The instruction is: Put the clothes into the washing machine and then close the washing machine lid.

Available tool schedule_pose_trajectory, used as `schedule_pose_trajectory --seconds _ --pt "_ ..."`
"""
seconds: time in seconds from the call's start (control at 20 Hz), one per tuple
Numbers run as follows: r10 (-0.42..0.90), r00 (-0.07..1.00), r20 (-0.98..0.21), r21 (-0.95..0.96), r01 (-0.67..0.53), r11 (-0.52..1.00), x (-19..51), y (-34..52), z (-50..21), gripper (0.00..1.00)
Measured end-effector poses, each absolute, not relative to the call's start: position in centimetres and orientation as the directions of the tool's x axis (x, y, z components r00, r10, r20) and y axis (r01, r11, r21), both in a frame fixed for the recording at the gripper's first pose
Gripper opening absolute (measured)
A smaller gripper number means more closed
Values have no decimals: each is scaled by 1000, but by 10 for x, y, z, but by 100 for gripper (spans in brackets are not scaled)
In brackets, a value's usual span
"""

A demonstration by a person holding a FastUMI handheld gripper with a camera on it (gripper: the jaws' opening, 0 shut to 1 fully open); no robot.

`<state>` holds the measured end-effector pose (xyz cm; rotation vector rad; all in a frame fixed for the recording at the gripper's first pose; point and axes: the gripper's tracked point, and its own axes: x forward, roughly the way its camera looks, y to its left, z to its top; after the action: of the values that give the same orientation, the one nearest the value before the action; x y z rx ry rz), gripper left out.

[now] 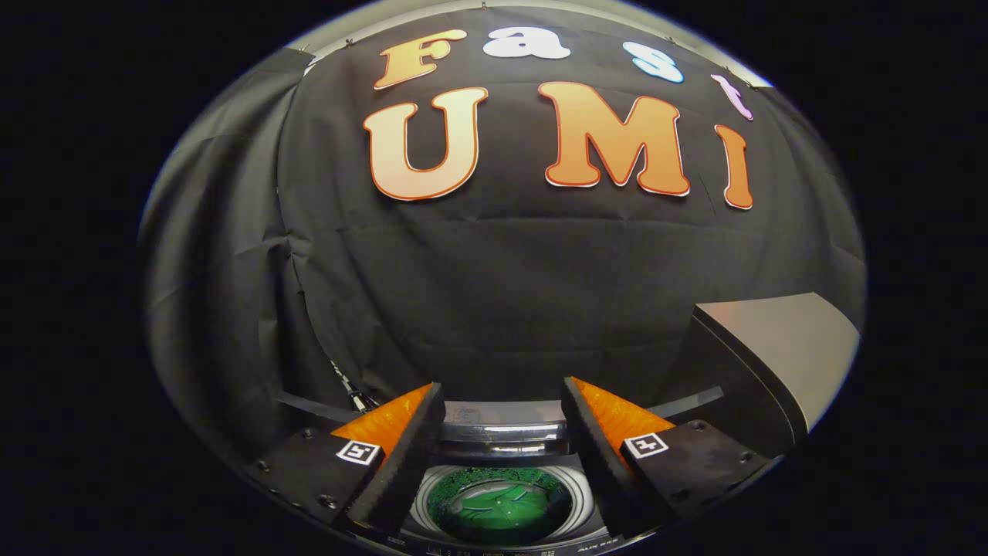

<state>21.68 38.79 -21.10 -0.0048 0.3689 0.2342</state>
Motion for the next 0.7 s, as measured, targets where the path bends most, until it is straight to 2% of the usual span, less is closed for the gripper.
schedule_pose_trajectory --seconds 0.35,0.7 --pt "241 893 -379 47 -242 969 198 386 -226 99" --pt "258 803 -538 70 -263 962 169 391 -305 99"
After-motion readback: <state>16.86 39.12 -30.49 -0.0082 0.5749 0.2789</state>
